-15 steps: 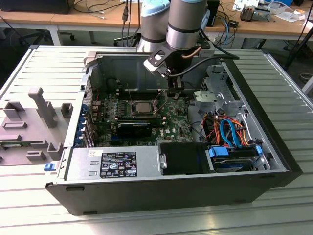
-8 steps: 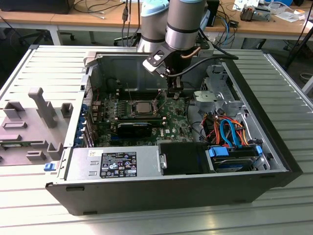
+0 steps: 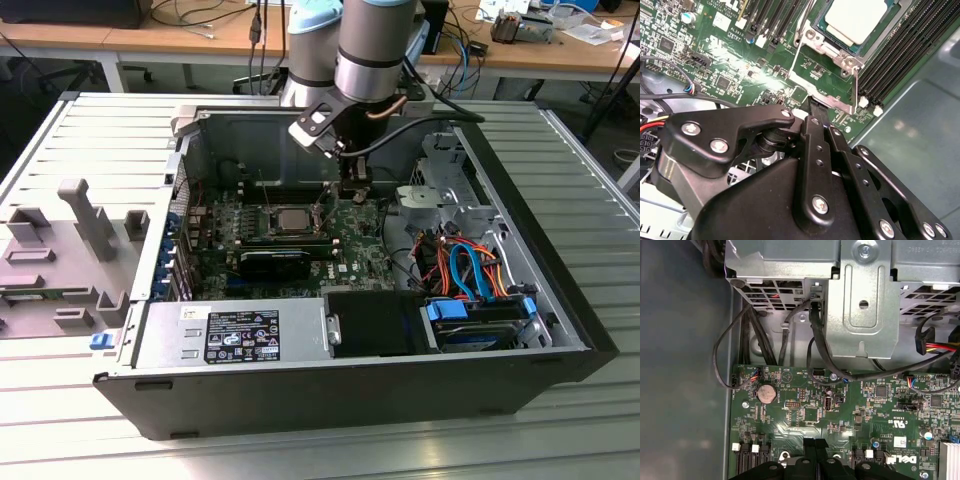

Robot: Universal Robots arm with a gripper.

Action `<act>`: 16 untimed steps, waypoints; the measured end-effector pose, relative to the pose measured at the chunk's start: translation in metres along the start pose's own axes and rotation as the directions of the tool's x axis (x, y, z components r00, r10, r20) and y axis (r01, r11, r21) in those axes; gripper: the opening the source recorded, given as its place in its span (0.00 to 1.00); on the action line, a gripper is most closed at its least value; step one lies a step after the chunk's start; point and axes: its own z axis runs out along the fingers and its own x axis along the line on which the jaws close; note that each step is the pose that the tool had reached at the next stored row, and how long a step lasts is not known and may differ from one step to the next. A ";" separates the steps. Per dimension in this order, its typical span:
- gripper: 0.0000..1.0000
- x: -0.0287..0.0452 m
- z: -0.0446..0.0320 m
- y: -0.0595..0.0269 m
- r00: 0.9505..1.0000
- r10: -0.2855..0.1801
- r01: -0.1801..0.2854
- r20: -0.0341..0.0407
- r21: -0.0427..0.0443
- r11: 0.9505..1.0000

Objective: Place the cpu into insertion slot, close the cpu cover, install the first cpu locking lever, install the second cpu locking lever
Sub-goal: 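Install the first cpu locking lever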

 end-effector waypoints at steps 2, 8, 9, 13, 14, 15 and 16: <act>0.11 0.0000 0.0000 -0.0007 1.000 0.000 0.000 0.000 0.000 1.000; 0.11 0.0001 0.0002 -0.0027 1.000 0.000 0.000 0.000 0.000 1.000; 0.11 0.0001 0.0002 -0.0029 1.000 0.000 0.000 0.000 0.000 1.000; 0.11 0.0002 0.0002 -0.0039 1.000 0.000 0.000 0.000 0.000 1.000; 0.11 0.0002 0.0002 -0.0041 1.000 0.000 0.000 0.000 0.000 1.000; 0.11 0.0002 0.0003 -0.0043 1.000 0.000 0.000 0.000 0.000 1.000; 0.11 0.0002 0.0003 -0.0045 1.000 0.000 0.000 0.000 0.000 1.000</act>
